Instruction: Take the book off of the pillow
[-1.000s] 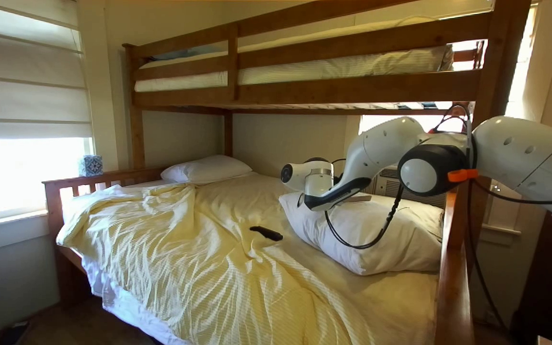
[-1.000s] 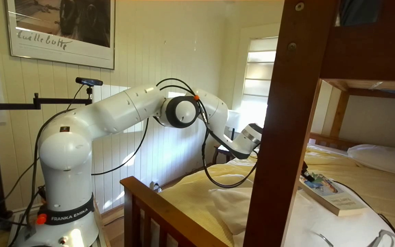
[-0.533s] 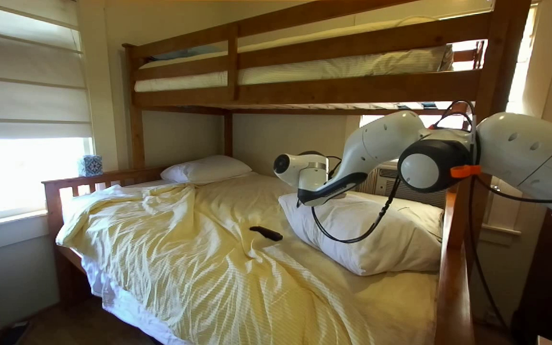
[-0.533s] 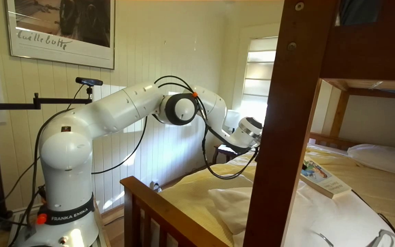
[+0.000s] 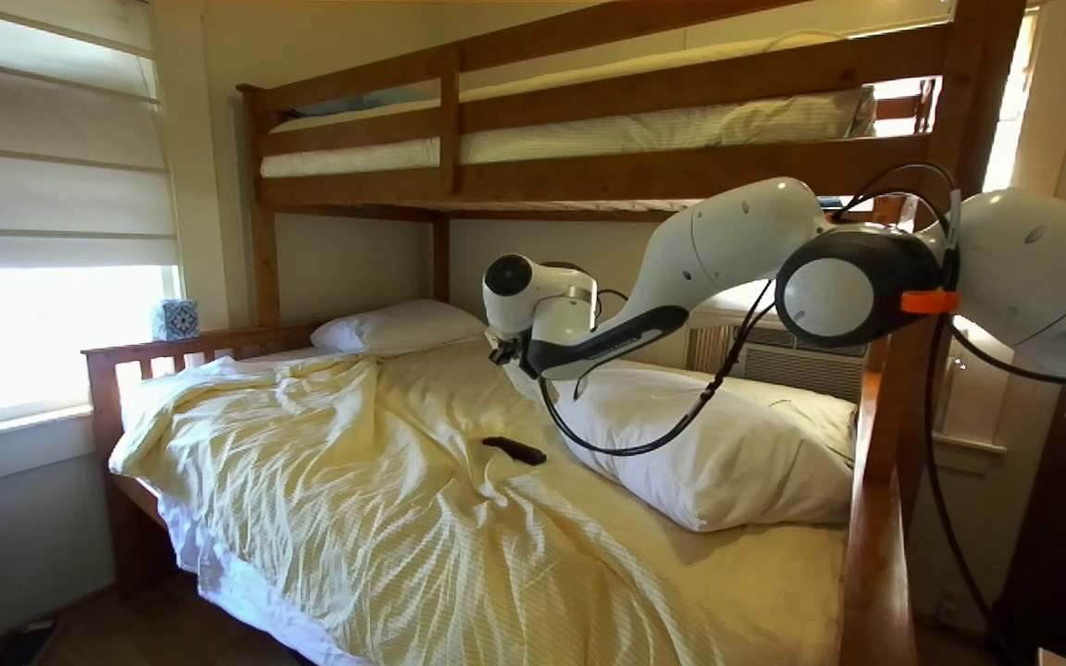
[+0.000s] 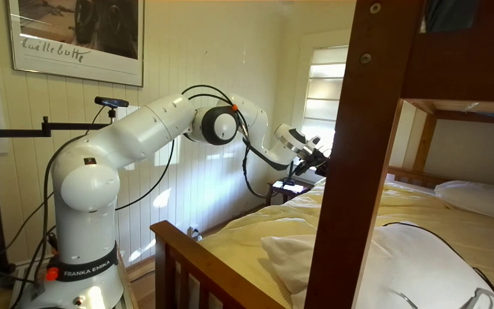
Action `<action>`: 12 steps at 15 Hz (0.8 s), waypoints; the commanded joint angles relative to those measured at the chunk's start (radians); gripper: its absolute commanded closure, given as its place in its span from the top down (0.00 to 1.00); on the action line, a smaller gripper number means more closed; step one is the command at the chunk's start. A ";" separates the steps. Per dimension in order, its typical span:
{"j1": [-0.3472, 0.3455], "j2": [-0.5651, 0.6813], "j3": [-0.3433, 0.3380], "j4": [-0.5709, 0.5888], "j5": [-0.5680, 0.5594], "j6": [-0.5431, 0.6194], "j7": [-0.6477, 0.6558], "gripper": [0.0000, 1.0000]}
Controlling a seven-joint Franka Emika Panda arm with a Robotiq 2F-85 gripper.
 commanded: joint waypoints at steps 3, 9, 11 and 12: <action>-0.043 -0.067 0.063 -0.119 0.110 0.279 -0.226 0.06; -0.093 -0.014 0.078 -0.114 0.176 0.381 -0.323 0.26; -0.086 -0.013 0.077 -0.113 0.176 0.378 -0.320 0.26; -0.049 -0.014 0.025 -0.119 0.243 0.391 -0.347 0.06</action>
